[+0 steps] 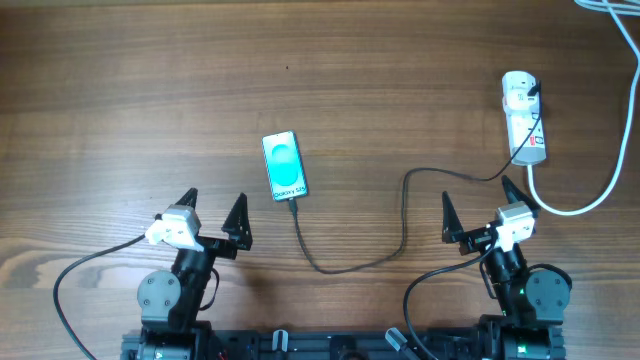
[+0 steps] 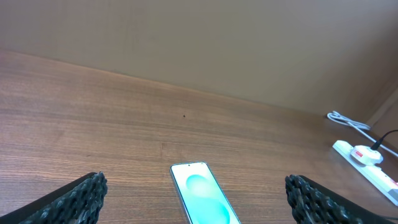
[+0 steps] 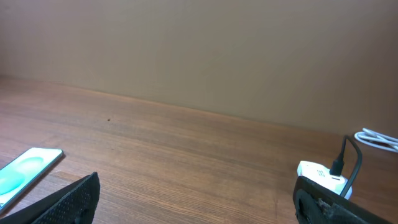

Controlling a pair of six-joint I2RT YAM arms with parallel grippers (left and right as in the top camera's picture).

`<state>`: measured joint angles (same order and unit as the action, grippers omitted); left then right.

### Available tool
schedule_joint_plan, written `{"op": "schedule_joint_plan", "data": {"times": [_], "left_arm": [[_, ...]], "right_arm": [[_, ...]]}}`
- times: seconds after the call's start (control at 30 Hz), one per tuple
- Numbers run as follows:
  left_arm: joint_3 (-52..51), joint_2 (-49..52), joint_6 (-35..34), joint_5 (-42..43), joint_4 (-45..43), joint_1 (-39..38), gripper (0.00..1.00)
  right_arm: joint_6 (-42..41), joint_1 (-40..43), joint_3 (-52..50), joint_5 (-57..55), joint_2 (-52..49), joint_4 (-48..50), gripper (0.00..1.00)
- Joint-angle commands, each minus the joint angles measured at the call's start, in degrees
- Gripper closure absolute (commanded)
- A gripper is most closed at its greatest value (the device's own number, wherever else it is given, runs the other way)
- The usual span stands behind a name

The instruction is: Plug charger to phone and switch on socket

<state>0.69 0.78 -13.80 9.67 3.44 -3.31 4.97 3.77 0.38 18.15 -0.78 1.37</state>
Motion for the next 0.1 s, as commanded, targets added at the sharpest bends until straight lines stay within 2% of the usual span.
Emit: {"op": "schedule_joint_plan", "data": {"times": [0.0, 0.07], "left_arm": [[-0.4, -0.4, 1.0, 0.3, 0.0, 0.2, 0.00], [-0.3, -0.4, 1.0, 0.3, 0.0, 0.2, 0.00]], "right_arm": [[-0.5, -0.4, -0.1, -0.2, 0.5, 0.3, 0.00], [-0.5, -0.4, -0.1, -0.2, 0.5, 0.3, 0.00]]}}
